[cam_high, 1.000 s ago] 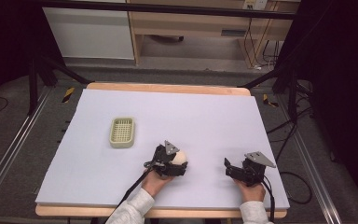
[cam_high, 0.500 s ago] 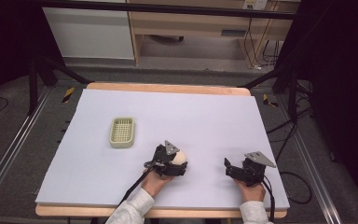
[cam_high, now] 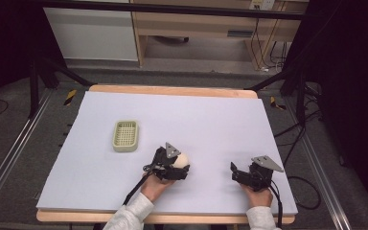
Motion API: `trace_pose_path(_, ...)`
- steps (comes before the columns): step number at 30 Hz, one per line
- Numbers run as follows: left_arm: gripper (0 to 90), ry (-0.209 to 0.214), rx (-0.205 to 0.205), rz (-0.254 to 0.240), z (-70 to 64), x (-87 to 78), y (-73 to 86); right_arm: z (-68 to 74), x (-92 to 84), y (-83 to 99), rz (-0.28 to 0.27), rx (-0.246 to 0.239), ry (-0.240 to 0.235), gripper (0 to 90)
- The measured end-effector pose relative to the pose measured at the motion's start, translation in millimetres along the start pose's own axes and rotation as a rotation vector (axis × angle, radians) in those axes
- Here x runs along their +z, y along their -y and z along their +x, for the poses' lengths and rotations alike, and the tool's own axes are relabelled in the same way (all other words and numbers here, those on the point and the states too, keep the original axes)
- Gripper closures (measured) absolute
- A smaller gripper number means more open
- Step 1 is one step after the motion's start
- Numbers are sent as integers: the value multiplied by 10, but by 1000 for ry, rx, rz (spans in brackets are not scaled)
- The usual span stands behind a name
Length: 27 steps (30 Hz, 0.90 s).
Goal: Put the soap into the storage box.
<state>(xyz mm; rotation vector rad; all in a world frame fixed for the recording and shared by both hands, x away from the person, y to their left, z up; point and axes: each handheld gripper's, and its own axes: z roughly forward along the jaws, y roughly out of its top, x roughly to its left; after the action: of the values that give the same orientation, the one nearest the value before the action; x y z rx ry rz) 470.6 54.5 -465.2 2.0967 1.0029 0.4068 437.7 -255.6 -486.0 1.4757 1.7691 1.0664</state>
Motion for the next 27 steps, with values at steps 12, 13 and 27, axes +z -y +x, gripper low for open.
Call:
trace_pose_path(12,238,-5,-4,-9,133,-192,-13,1,-2,0,-1,-1,1,47)
trace_pose_path(13,238,-6,-9,-13,144,-209,-18,1,-2,0,-1,-1,1,47)
trace_pose_path(27,238,-44,-4,-17,306,-421,-60,4,-3,1,-1,-2,3,48)
